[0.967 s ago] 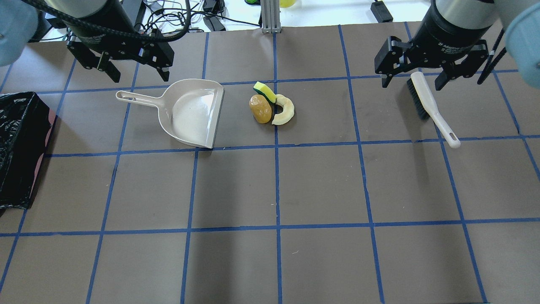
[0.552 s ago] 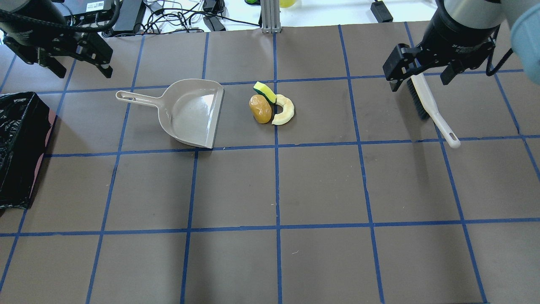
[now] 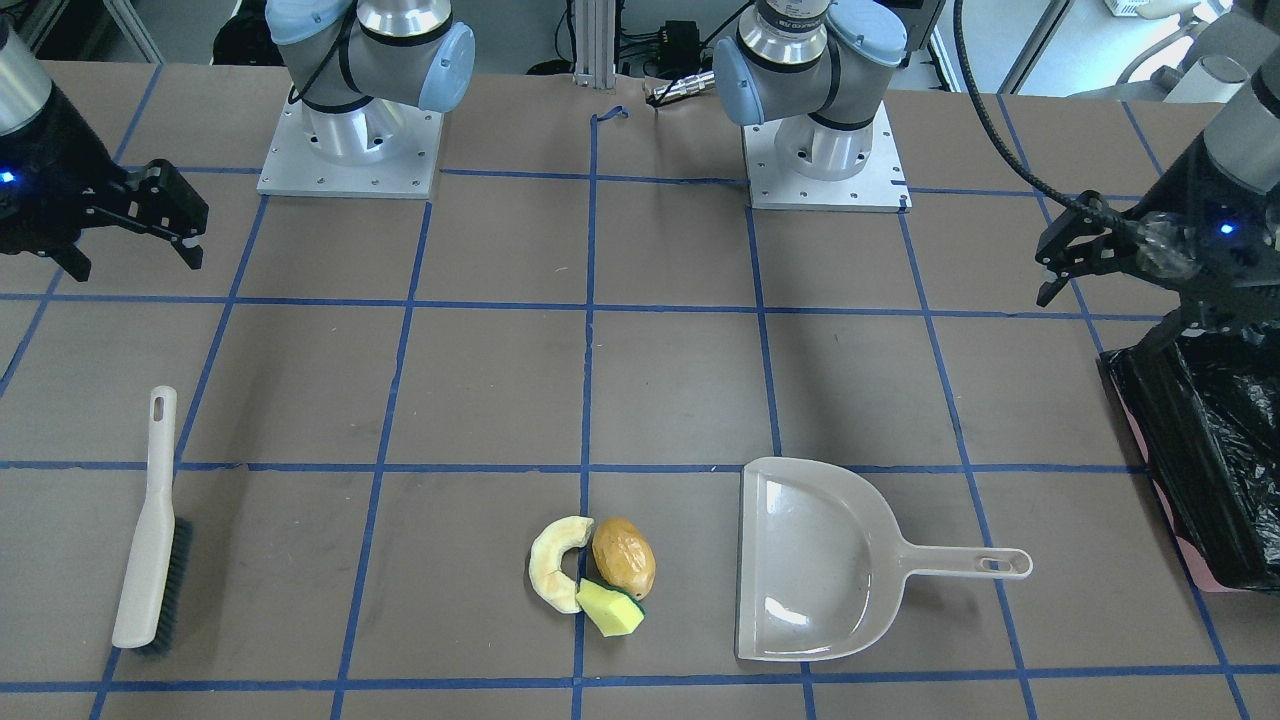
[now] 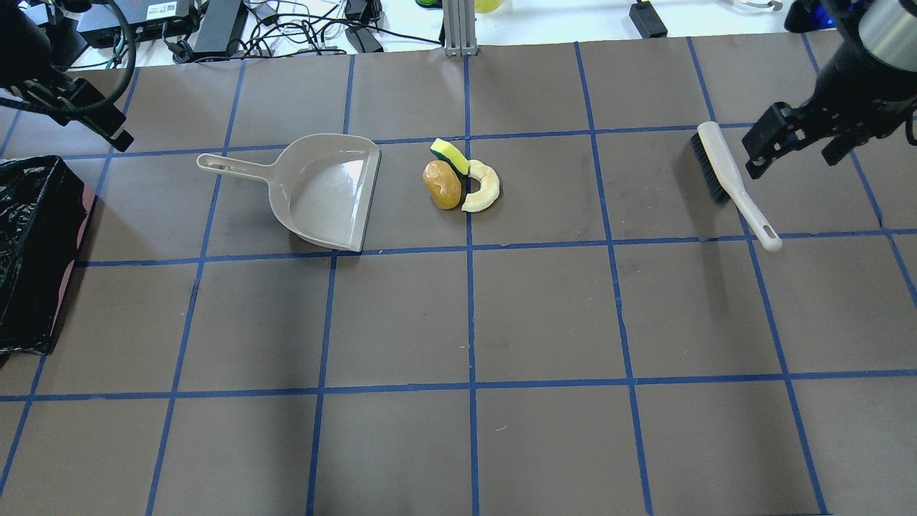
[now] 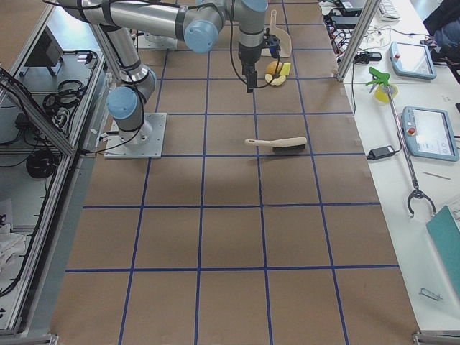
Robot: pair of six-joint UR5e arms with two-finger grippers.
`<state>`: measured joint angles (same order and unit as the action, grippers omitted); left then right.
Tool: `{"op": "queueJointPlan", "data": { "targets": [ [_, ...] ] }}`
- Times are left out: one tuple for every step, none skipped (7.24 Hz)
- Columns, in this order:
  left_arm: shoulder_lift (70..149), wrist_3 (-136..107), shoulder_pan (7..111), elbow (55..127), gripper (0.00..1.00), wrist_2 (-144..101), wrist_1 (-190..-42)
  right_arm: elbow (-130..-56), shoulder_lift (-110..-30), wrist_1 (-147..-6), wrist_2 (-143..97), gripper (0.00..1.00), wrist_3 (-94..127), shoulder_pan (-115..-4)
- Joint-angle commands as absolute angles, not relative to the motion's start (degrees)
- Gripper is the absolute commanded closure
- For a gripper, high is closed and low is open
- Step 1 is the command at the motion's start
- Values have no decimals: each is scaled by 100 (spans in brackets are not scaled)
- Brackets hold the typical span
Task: Sweep and dump trash into bin
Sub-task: 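Move the left gripper to the dustpan handle while the right gripper approaches the brush handle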
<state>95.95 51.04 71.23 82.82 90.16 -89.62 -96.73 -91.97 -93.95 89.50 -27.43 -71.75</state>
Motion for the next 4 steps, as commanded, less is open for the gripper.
{"op": "queueJointPlan", "data": {
  "targets": [
    [9886,6987,7163,8410,0,9035,-8869,-9879,-8565,-10251,9034,0,-3242,-6803],
    [10036,7840,7302,8481,0,9035,-8538,-9896,-8273,-10457,8992,0,-3174,-6794],
    [10168,8162,7391,8508,0,9035,-8204,-9923,-7992,-11007,9052,0,-3164,-6794],
    [10334,8409,7409,8517,0,9148,-7913,-9975,-7772,-11230,9053,0,-3112,-6794]
  ]
}}
